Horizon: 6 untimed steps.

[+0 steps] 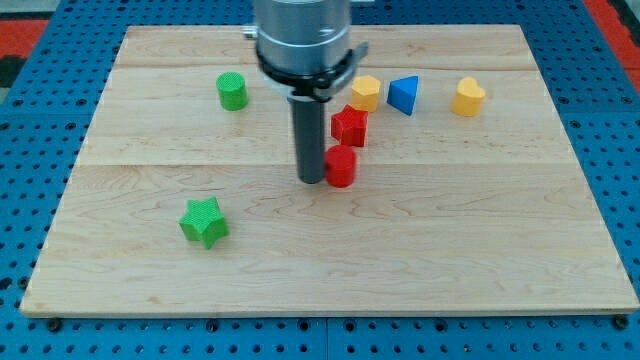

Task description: Move the green star slightly right

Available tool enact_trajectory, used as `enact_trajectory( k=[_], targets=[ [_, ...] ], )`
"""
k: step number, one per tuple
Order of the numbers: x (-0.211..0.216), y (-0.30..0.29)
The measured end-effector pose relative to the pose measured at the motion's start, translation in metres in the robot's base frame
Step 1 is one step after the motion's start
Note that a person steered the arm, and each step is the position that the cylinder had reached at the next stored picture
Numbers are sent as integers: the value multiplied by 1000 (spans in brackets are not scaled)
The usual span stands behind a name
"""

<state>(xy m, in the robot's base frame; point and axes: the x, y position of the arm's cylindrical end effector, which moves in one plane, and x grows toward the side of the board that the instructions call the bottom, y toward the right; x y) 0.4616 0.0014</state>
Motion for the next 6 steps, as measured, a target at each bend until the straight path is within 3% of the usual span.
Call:
enact_trajectory(
  k=[1, 2, 3, 4, 5, 6],
  targets=[
    [17, -22],
    [116, -41],
    [131, -140],
    [91, -191],
    [64, -178],
    [68, -105]
  ],
)
